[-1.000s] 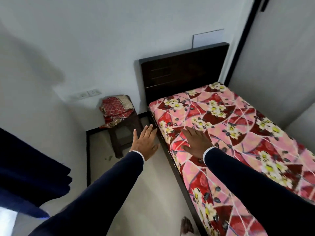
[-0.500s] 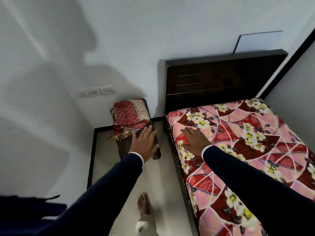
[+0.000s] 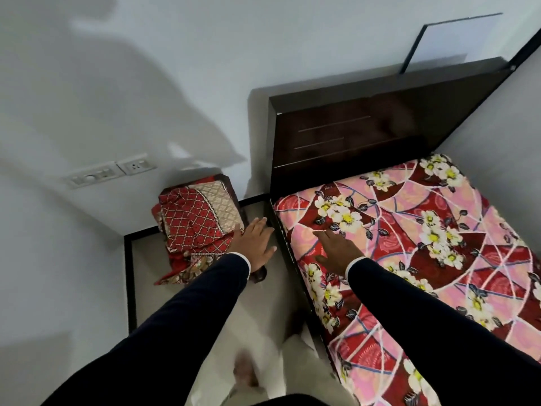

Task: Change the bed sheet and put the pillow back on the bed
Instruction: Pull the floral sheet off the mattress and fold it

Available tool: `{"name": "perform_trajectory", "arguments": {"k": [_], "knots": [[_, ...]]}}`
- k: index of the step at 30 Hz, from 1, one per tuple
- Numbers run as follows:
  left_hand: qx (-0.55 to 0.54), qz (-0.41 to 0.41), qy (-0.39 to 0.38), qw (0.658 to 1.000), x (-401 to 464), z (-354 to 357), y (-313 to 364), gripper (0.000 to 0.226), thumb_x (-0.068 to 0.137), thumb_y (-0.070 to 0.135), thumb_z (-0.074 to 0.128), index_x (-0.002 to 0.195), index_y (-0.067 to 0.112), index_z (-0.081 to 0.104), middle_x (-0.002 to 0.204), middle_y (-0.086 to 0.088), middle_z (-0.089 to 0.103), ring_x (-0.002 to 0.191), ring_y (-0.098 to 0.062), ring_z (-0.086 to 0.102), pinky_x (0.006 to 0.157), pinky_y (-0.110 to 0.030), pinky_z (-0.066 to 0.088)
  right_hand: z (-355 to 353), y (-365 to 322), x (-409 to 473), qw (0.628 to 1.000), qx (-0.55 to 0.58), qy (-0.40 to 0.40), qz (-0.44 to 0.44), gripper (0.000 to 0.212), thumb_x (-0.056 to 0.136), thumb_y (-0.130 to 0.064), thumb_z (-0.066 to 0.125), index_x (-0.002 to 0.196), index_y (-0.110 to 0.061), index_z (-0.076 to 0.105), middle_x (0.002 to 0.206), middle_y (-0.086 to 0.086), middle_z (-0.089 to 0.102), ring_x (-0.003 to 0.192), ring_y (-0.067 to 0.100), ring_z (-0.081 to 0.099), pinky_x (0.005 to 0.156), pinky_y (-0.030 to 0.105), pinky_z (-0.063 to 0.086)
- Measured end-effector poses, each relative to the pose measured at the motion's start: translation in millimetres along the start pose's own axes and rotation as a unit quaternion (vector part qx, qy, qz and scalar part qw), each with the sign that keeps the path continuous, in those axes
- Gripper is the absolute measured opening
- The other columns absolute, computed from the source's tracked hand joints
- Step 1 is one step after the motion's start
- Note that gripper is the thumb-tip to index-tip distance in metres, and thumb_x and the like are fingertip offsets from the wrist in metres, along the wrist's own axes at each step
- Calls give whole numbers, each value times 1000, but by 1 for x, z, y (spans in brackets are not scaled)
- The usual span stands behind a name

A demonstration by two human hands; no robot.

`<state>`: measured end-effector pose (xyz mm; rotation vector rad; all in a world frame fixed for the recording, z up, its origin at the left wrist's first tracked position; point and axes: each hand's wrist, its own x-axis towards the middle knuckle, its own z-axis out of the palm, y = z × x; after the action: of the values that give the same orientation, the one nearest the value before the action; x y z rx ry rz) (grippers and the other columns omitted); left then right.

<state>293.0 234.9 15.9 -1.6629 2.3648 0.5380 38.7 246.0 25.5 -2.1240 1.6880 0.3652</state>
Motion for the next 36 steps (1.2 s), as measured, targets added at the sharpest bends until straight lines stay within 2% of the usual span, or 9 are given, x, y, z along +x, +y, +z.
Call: {"name": "perform_trajectory", "arguments": {"k": [7, 12, 18, 21, 23, 26, 30, 33, 36], "knots": [[-45, -42, -56, 997, 115, 31, -12, 54, 102, 50, 39, 151, 26, 35, 166, -2, 14, 155, -23, 7, 120, -62, 11, 19, 57, 124, 998, 48, -36, 15, 55, 96, -38, 60, 140, -12, 39, 138, 14, 50, 125, 37, 49, 96, 47, 49], [-82, -89, -65, 990, 197, 69, -23, 52, 101, 48, 44, 147, 26, 39, 158, -4, 33, 149, -27, 25, 116, -59, 22, 55, 91, 214, 995, 17, -96, 1, 60, 97, -37, 56, 144, -6, 35, 150, 16, 39, 135, 39, 40, 110, 48, 37], [-216, -115, -37, 969, 275, 119, -26, 50, 97, 37, 50, 144, 23, 41, 144, -6, 46, 133, -31, 44, 109, -60, 35, 102, 109, 294, 998, 20, -32, -51, 69, 91, -35, 64, 146, -8, 33, 143, 15, 41, 131, 39, 41, 92, 54, 51], [-326, -150, -53, 932, 309, 155, -26, 64, 86, 41, 46, 146, 20, 37, 145, -10, 46, 134, -32, 45, 108, -55, 38, 134, 111, 320, 999, -5, 3, -47, 69, 86, -40, 68, 140, -8, 39, 134, 14, 45, 122, 38, 46, 86, 52, 54], [-404, -176, -53, 896, 328, 178, -25, 64, 90, 36, 52, 148, 19, 34, 148, -10, 44, 136, -30, 44, 110, -48, 38, 153, 113, 333, 997, -15, 68, -27, 58, 83, -43, 70, 127, -10, 50, 125, 12, 50, 110, 33, 51, 83, 48, 53], [-437, -180, -49, 880, 337, 208, -23, 63, 95, 28, 56, 151, 22, 27, 150, -7, 43, 136, -29, 45, 111, -44, 38, 168, 118, 347, 987, 48, 151, 4, 33, 85, -37, 72, 107, -15, 60, 115, 7, 54, 103, 30, 51, 80, 44, 49], [-440, -179, -79, 876, 327, 235, -19, 67, 99, 31, 57, 155, 21, 21, 157, -6, 37, 142, -26, 40, 114, -50, 35, 173, 116, 357, 976, 121, 176, 39, 6, 88, -24, 65, 88, -18, 65, 107, 1, 57, 99, 28, 50, 81, 45, 48], [-407, -173, -87, 893, 317, 233, -20, 69, 100, 43, 53, 157, 24, 18, 162, 0, 26, 146, -24, 32, 114, -55, 29, 174, 121, 361, 963, 206, 168, 47, 8, 86, -24, 70, 86, -17, 65, 102, -2, 63, 98, 26, 52, 81, 39, 44], [-380, -145, 3, 914, 317, 218, -21, 84, 93, 49, 59, 158, 22, 14, 161, -5, 20, 145, -26, 30, 111, -52, 33, 163, 142, 355, 916, 385, 112, 2, 13, 85, -22, 74, 89, -13, 66, 93, -6, 64, 90, 12, 59, 78, 30, 49]]}}
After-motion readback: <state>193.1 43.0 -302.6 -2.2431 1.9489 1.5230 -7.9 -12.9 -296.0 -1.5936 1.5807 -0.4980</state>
